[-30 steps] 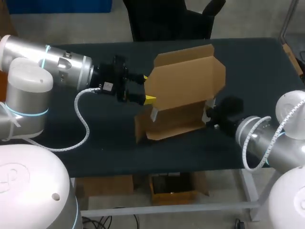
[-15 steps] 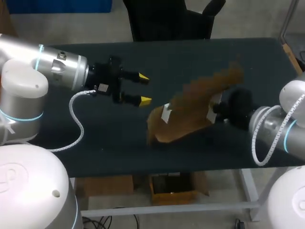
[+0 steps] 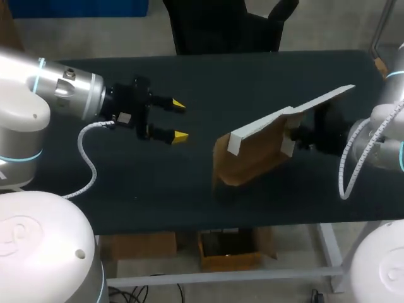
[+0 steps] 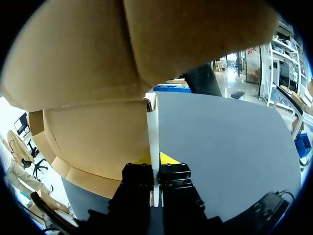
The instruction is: Assemble the packaging by folding the flat box into shape, placing the metal phone stand inside, and closing the box properly
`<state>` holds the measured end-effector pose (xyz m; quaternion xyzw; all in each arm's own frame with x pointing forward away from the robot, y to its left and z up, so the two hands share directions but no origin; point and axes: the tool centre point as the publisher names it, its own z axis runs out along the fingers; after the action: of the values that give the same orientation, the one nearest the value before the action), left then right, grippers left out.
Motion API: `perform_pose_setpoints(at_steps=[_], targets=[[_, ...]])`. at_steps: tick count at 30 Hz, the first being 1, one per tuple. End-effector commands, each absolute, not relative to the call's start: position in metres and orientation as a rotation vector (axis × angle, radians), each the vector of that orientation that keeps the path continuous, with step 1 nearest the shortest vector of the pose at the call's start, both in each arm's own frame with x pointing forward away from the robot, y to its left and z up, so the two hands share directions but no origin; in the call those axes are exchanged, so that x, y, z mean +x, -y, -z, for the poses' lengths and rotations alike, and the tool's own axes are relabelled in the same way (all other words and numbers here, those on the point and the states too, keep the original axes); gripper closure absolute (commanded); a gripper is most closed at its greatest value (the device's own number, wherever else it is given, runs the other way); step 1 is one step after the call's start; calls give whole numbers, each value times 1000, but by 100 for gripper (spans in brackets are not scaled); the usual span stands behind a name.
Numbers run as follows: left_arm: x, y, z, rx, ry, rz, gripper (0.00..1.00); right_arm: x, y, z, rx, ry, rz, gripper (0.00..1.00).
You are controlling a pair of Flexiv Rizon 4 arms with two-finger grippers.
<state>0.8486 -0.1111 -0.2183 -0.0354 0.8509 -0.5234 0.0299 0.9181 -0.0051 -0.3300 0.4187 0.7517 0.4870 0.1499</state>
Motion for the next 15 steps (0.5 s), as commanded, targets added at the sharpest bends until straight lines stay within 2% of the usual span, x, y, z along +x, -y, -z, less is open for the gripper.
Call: perform_pose_setpoints(at_steps=[1, 15], targets=[[848, 102, 216, -108, -2641, 1597, 0, 925, 10, 324, 1142, -2416, -1504, 100], [856, 85, 219, -123, -2754, 1495, 0, 929, 19, 324, 1254, -2698, -1467, 100]])
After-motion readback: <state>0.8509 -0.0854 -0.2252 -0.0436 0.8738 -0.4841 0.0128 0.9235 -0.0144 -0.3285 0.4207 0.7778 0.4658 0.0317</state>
